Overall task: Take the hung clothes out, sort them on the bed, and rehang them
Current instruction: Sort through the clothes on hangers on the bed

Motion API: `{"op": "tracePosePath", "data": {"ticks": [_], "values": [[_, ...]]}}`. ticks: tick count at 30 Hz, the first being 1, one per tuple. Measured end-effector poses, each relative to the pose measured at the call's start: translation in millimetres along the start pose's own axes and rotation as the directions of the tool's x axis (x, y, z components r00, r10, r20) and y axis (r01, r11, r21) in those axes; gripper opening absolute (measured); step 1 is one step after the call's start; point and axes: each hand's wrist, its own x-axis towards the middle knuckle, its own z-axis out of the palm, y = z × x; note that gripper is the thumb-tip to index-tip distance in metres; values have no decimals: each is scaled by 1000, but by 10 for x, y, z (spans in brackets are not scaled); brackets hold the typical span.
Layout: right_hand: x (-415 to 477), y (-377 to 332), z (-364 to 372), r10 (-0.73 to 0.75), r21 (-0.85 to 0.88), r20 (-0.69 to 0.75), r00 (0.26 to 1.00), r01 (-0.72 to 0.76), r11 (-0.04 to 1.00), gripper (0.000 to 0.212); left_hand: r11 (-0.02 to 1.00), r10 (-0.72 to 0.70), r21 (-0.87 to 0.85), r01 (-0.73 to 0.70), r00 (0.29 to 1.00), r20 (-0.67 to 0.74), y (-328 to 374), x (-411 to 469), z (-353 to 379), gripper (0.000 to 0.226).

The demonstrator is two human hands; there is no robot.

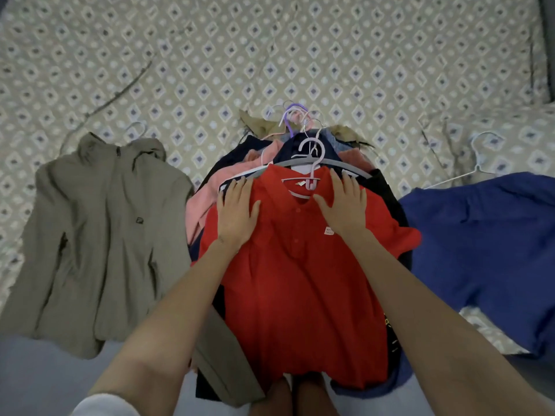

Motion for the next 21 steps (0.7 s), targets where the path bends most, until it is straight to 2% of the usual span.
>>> {"op": "tracePosePath", "data": {"ticks": [3,6,10,14,17,21], "values": [[95,43,96,20,-3,4,1000,-20,1000,70,1000,15,-20,-17,997,-76,-20,108,102,49],[116,66,168,-11,-11,-60,998,10,1000,69,1000,-1,-30,-2,995,-104,16,164,128,43],[89,55,151,0,-14,-113,994,-2,1000,67,999,-34,2,35,998,-50,62,186,115,40],[4,29,-3,6,4,-86,996,-6,1000,60,1000,29,0,-29,1000,7,115,121,-2,28],[-140,11,-193,-7,-43,-50,999,5,999,51,992,83,-99,-79,996,38,139,36,-197,18],[-490,20,-482,-105,-22,-100,989,104,994,45,968,143,-215,-128,988,54,278,-199,-581,39]]}}
